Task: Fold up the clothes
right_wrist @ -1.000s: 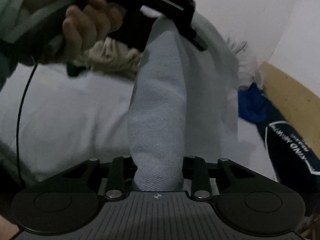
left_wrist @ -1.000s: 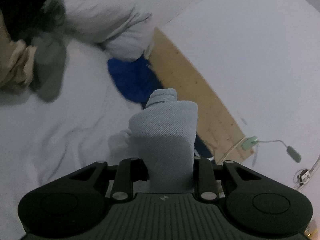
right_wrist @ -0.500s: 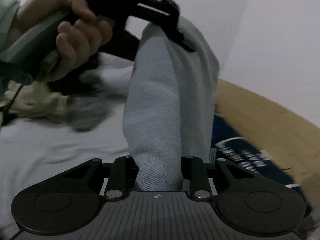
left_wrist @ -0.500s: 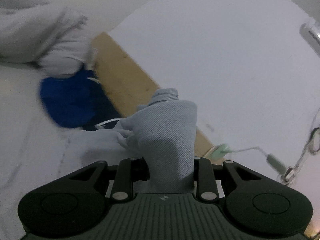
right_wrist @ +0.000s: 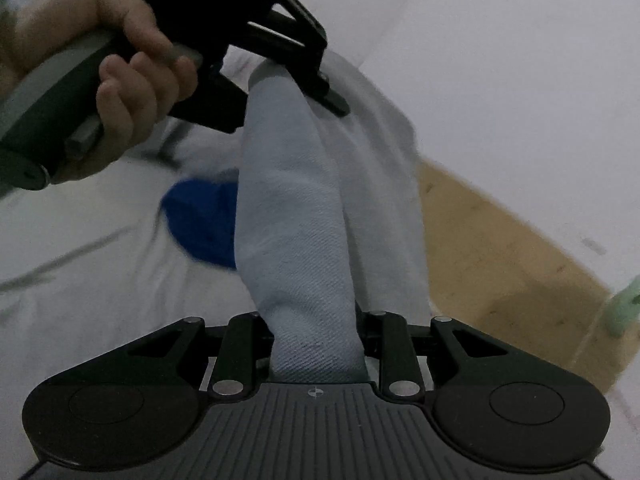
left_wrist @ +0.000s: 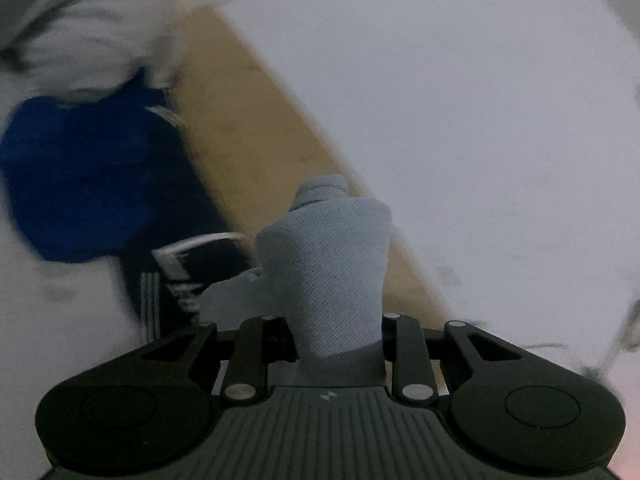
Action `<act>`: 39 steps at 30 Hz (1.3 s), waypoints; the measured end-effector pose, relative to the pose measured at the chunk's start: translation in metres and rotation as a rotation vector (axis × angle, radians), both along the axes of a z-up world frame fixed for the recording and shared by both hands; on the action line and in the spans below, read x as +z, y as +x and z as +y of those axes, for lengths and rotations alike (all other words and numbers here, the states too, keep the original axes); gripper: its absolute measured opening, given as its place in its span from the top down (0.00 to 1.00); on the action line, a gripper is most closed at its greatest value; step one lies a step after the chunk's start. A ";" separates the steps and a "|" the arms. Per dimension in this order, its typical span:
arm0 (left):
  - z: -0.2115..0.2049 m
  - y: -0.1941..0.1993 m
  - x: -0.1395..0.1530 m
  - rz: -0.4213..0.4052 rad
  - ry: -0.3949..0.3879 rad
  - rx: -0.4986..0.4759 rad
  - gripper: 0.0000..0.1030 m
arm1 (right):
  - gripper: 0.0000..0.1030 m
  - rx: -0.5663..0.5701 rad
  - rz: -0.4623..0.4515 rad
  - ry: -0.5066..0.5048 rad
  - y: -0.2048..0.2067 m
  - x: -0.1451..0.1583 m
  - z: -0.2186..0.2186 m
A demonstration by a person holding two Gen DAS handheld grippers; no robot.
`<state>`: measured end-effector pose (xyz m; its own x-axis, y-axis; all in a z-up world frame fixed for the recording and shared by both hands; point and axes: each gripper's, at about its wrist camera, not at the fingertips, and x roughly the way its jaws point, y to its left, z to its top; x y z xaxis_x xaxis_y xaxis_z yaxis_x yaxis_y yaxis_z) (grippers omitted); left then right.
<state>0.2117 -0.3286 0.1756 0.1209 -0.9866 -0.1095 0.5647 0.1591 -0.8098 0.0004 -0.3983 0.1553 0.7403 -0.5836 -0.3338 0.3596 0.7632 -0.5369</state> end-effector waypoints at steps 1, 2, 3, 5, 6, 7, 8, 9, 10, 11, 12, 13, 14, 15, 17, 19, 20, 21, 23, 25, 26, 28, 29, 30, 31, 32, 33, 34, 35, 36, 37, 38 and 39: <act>-0.001 0.015 -0.018 0.008 0.053 0.019 0.74 | 0.73 -0.003 0.022 0.014 0.016 -0.020 0.001; 0.001 0.028 -0.037 0.028 0.109 0.045 0.74 | 0.74 -0.005 0.045 0.027 0.030 -0.038 0.005; 0.003 0.041 -0.055 0.048 0.164 0.071 0.74 | 0.73 0.006 0.076 0.037 0.042 -0.054 0.013; 0.022 0.059 -0.088 0.086 0.232 0.130 0.75 | 0.73 0.040 0.141 0.052 0.065 -0.085 0.031; 0.031 0.068 -0.105 0.106 0.265 0.159 0.75 | 0.72 0.058 0.163 0.043 0.072 -0.096 0.040; 0.044 0.076 -0.119 0.132 0.280 0.181 0.73 | 0.71 0.077 0.181 0.028 0.077 -0.104 0.049; 0.057 0.082 -0.133 0.157 0.295 0.202 0.71 | 0.68 0.096 0.198 0.012 0.082 -0.112 0.058; 0.062 0.082 -0.135 0.153 0.314 0.215 0.63 | 0.63 0.114 0.215 -0.004 0.087 -0.121 0.067; 0.067 0.082 -0.137 0.150 0.332 0.229 0.51 | 0.62 0.133 0.221 0.007 0.086 -0.121 0.069; 0.072 0.081 -0.139 0.146 0.350 0.242 0.47 | 0.58 0.152 0.222 0.028 0.082 -0.118 0.069; 0.077 0.081 -0.141 0.142 0.369 0.255 0.37 | 0.51 0.171 0.224 0.049 0.078 -0.116 0.068; 0.082 0.080 -0.143 0.139 0.387 0.269 0.25 | 0.46 0.190 0.225 0.070 0.074 -0.113 0.068; 0.087 0.080 -0.145 0.135 0.406 0.282 0.20 | 0.36 0.209 0.226 0.091 0.071 -0.110 0.068; 0.092 0.080 -0.148 0.131 0.424 0.295 0.15 | 0.29 0.228 0.227 0.113 0.067 -0.107 0.067; 0.102 0.078 -0.151 0.123 0.460 0.323 0.13 | 0.21 0.265 0.229 0.155 0.059 -0.102 0.067; 0.120 0.067 -0.135 0.077 0.474 0.393 0.09 | 0.20 0.303 0.231 0.198 0.052 -0.096 0.066; 0.129 0.062 -0.127 0.053 0.460 0.419 0.09 | 0.19 0.325 0.203 0.239 0.044 -0.088 0.060; 0.131 0.059 -0.118 0.015 0.446 0.437 0.09 | 0.18 0.337 0.160 0.281 0.039 -0.076 0.052; 0.135 0.051 -0.100 -0.060 0.416 0.470 0.08 | 0.16 0.324 0.075 0.348 0.034 -0.055 0.027; 0.129 0.034 -0.093 -0.145 0.394 0.436 0.08 | 0.17 0.297 0.010 0.406 0.033 -0.042 0.001; 0.124 0.026 -0.092 -0.180 0.387 0.409 0.07 | 0.17 0.275 -0.005 0.428 0.037 -0.042 -0.013; 0.110 0.014 -0.101 -0.193 0.404 0.330 0.02 | 0.25 0.226 -0.021 0.481 0.041 -0.046 -0.038; 0.102 0.008 -0.108 -0.193 0.434 0.304 0.01 | 0.35 0.196 0.005 0.507 0.046 -0.056 -0.047; 0.095 0.002 -0.114 -0.194 0.465 0.279 0.00 | 0.40 0.166 0.038 0.530 0.054 -0.066 -0.056; 0.091 -0.003 -0.120 -0.200 0.516 0.276 0.00 | 0.40 0.136 0.072 0.553 0.062 -0.076 -0.065; 0.087 -0.007 -0.125 -0.206 0.567 0.273 0.00 | 0.40 0.120 0.109 0.561 0.069 -0.086 -0.072; 0.083 -0.012 -0.131 -0.211 0.619 0.270 0.00 | 0.39 0.123 0.129 0.563 0.072 -0.094 -0.074; 0.079 -0.016 -0.136 -0.217 0.670 0.267 0.00 | 0.39 0.128 0.130 0.555 0.071 -0.097 -0.073; 0.075 -0.020 -0.141 -0.223 0.719 0.265 0.00 | 0.38 0.132 0.127 0.543 0.071 -0.099 -0.070; 0.081 -0.024 -0.137 -0.227 0.716 0.279 0.00 | 0.32 0.129 0.128 0.532 0.071 -0.097 -0.068; 0.086 -0.029 -0.132 -0.231 0.713 0.293 0.00 | 0.27 0.124 0.130 0.523 0.072 -0.092 -0.066; 0.092 -0.035 -0.126 -0.248 0.707 0.308 0.00 | 0.11 0.121 0.110 0.525 0.068 -0.087 -0.063; 0.097 -0.042 -0.119 -0.265 0.700 0.323 0.00 | 0.02 0.120 0.081 0.531 0.062 -0.081 -0.059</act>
<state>0.1697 -0.2315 0.0566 0.4959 -0.6123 -0.6157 0.5636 0.7664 -0.3082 0.0625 -0.4569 0.0746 0.7512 -0.2326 -0.6177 0.2267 0.9698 -0.0895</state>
